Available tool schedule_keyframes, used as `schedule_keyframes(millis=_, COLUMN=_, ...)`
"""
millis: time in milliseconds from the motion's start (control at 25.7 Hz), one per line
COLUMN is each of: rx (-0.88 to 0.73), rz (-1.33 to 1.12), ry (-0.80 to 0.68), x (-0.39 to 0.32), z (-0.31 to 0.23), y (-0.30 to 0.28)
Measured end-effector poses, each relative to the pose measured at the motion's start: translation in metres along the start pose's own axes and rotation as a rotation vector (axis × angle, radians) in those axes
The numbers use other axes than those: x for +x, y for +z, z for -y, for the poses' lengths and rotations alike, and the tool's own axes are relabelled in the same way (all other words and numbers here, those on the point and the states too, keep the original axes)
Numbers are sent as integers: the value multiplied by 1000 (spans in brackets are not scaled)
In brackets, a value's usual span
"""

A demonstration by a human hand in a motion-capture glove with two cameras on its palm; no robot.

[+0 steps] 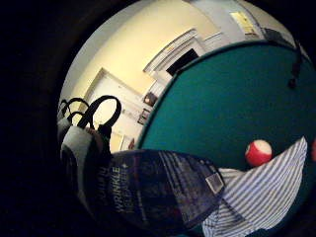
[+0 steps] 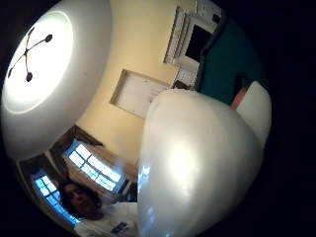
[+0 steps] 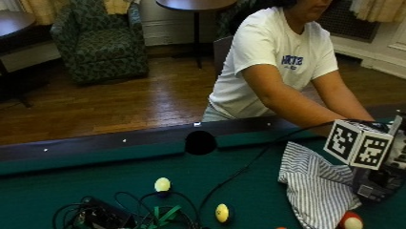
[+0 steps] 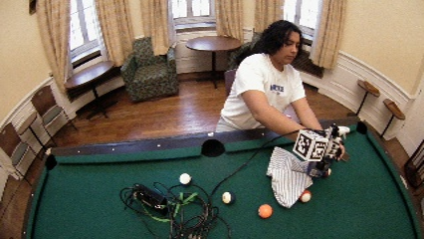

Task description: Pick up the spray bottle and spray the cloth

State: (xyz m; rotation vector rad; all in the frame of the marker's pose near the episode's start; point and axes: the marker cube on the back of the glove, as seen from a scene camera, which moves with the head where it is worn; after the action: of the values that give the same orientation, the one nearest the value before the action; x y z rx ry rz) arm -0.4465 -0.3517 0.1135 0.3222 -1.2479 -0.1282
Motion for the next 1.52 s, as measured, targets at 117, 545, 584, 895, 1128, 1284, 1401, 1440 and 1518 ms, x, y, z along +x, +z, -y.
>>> schedule_keyframes(millis=117, rx=41, rz=-19, ry=17, x=16, z=7, y=12)
schedule_keyframes(millis=545, rx=78, rz=-105, ry=-30, x=39, z=16, y=36)
schedule_keyframes(millis=584, rx=85, rz=-99, ry=-23, x=40, z=18, y=34)
schedule_keyframes(millis=895, rx=125, rz=-90, ry=5, x=53, z=32, y=37)
schedule_keyframes(millis=1128, rx=120, rz=-129, ry=15, x=61, z=37, y=49)
schedule_keyframes(millis=1284, rx=141, rz=-116, ry=15, x=60, z=44, y=52)
schedule_keyframes(millis=1401, rx=137, rz=-104, ry=21, x=60, z=44, y=53)
schedule_keyframes(millis=1440, rx=130, rz=-105, ry=23, x=61, z=43, y=53)
schedule_keyframes(millis=1518, rx=113, rz=-112, ry=24, x=63, z=41, y=53)
